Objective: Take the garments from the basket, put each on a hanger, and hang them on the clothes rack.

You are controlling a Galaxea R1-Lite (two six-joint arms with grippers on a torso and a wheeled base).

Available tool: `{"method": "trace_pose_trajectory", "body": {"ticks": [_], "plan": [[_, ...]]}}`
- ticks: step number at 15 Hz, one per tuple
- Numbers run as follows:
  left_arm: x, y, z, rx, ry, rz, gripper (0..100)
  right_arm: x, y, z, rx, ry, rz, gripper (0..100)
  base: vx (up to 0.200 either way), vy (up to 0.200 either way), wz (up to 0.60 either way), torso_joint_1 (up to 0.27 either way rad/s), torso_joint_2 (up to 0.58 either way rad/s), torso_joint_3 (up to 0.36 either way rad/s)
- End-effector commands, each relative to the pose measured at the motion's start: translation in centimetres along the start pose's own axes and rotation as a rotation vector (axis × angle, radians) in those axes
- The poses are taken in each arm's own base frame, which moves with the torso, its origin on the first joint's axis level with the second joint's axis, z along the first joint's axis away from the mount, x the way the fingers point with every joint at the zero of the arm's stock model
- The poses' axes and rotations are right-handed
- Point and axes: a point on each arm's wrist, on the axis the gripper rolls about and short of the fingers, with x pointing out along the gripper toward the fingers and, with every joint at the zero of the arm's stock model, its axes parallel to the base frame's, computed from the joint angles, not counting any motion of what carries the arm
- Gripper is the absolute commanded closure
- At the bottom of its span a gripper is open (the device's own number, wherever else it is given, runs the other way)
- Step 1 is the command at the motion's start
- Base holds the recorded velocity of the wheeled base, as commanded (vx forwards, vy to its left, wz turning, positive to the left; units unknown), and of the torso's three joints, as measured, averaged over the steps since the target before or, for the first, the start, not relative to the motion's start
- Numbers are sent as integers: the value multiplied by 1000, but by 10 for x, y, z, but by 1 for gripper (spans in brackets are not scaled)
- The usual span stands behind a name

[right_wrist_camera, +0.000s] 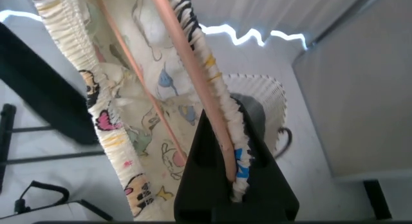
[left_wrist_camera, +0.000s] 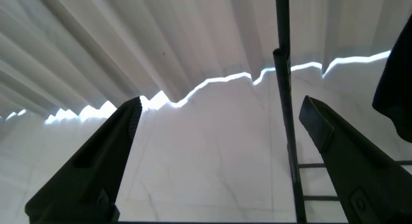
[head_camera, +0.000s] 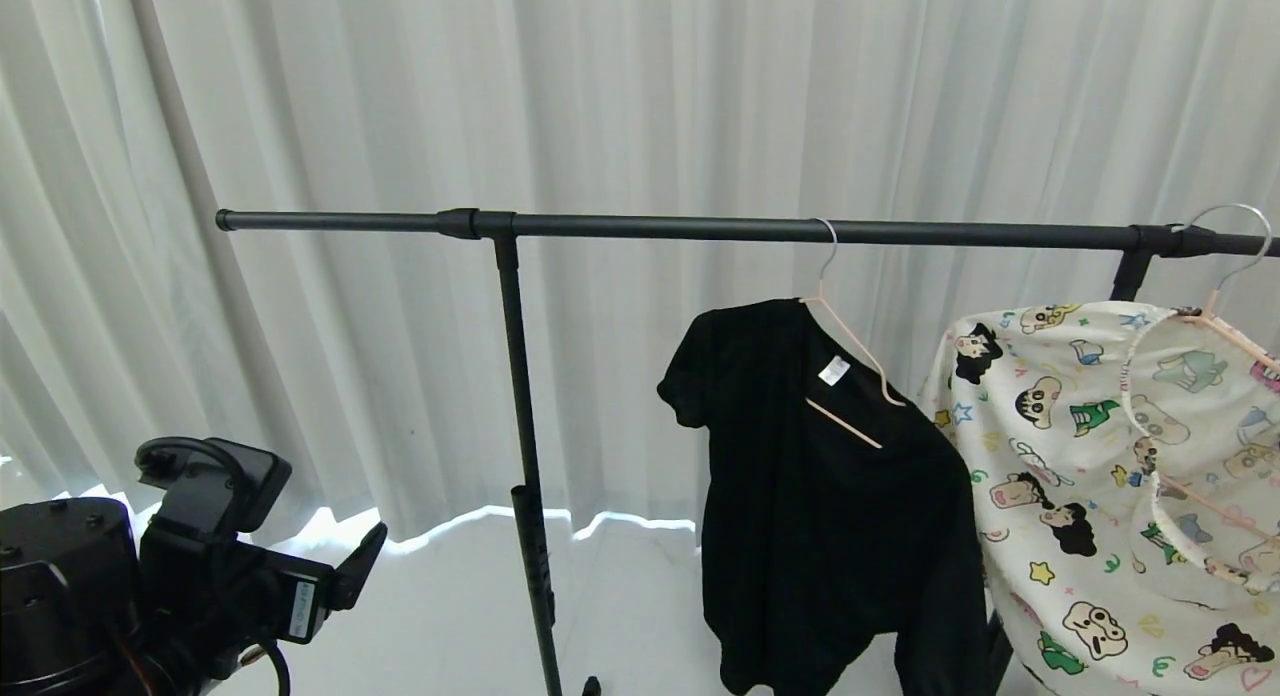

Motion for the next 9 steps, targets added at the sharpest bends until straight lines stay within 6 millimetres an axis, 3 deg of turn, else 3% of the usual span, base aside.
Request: {"method": "trace_pose_trajectory", "body": {"ticks": [1, 5, 9], "plan": [[0, 0, 0, 0, 0, 1, 0, 8, 4, 6, -14, 12, 17, 100, 200, 0, 0, -2, 2, 2], [0, 0, 0, 2, -1, -2, 0, 7, 6, 7, -20, 7, 25, 100, 200, 0, 0, 6, 1, 2], [0, -1, 1, 2, -6, -5, 0, 5, 6, 6, -21, 7, 27, 100, 0, 0, 0, 0, 0, 0]]}}
